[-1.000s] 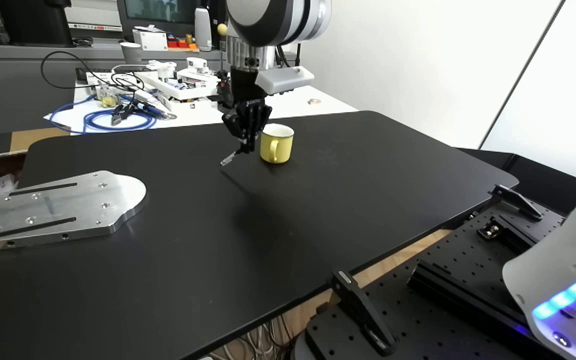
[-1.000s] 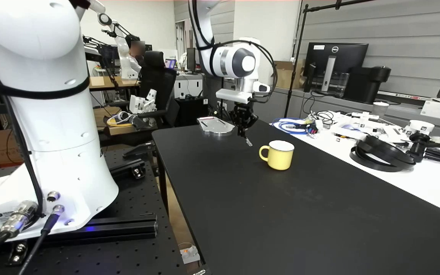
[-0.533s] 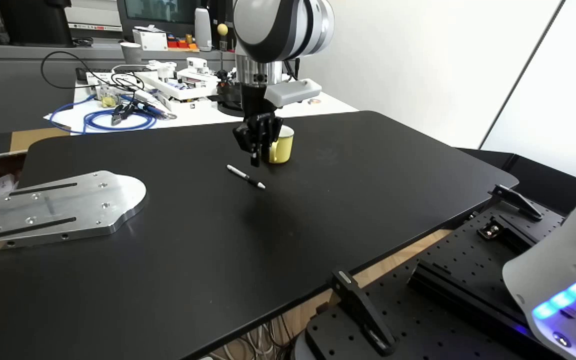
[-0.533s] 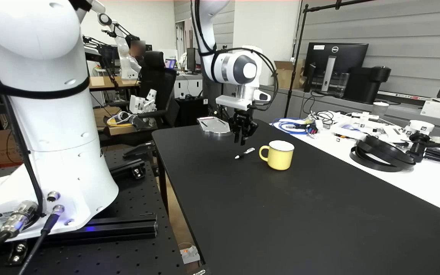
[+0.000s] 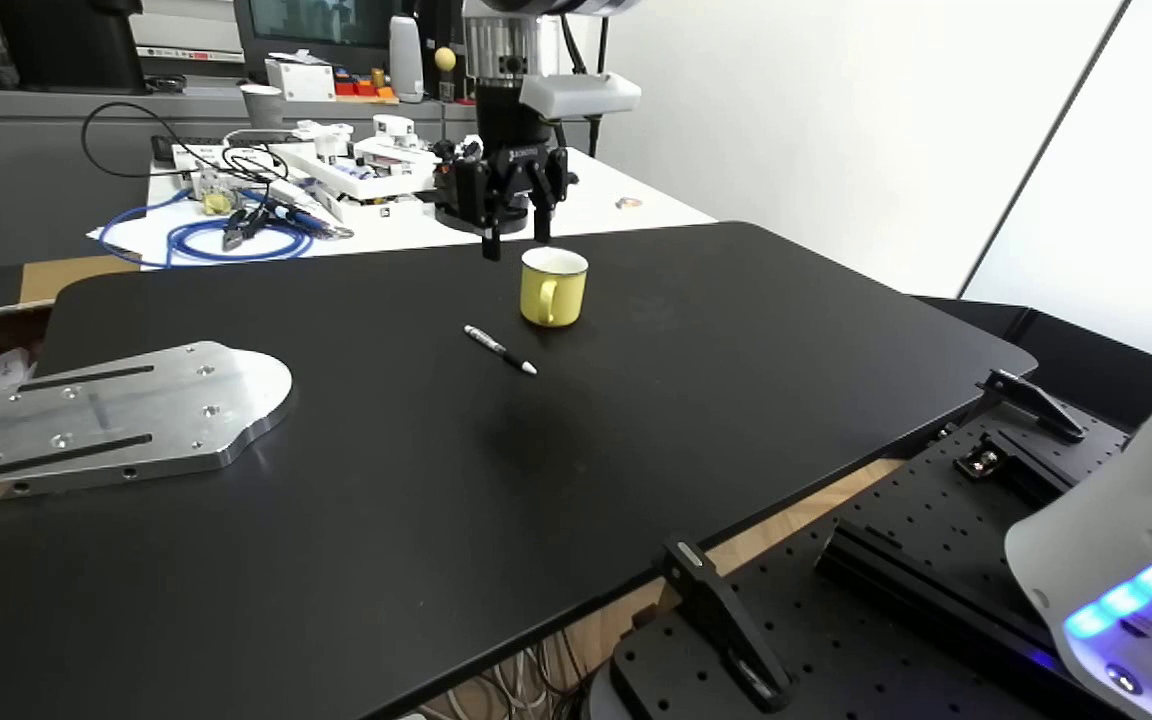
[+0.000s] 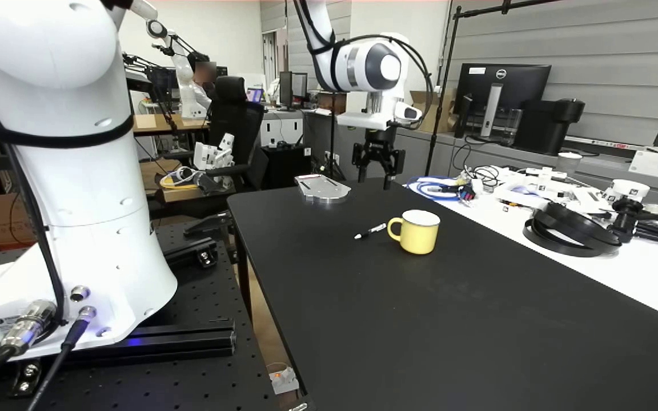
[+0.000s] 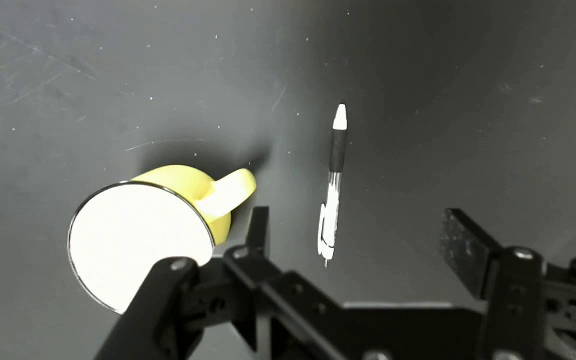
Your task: Remove the pen from the yellow mug cup and put it on the table
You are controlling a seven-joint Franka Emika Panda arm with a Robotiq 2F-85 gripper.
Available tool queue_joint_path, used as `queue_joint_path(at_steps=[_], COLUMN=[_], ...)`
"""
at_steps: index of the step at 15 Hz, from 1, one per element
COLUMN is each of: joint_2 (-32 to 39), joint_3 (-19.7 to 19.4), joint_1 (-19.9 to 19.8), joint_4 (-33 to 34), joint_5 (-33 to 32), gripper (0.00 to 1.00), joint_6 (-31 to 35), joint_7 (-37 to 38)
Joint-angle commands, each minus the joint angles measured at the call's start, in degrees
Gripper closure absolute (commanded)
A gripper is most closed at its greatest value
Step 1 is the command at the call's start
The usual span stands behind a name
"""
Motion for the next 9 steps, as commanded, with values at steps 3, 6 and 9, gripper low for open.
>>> queue_joint_path(at_steps=[3,6,9], joint_2=[-1.15,-1.05,-1.04], joint_3=[0.6,0.6,0.6], joint_1=[-0.48,-0.48,-0.48], joint_4=[0.67,0.67,0.67], joint_5=[-0.28,-0.28,-0.28], gripper=[0.0,0.0,0.0], joint_6=[-2.02,-2.09,-2.13], joint_7=[0.18,0.18,0.18])
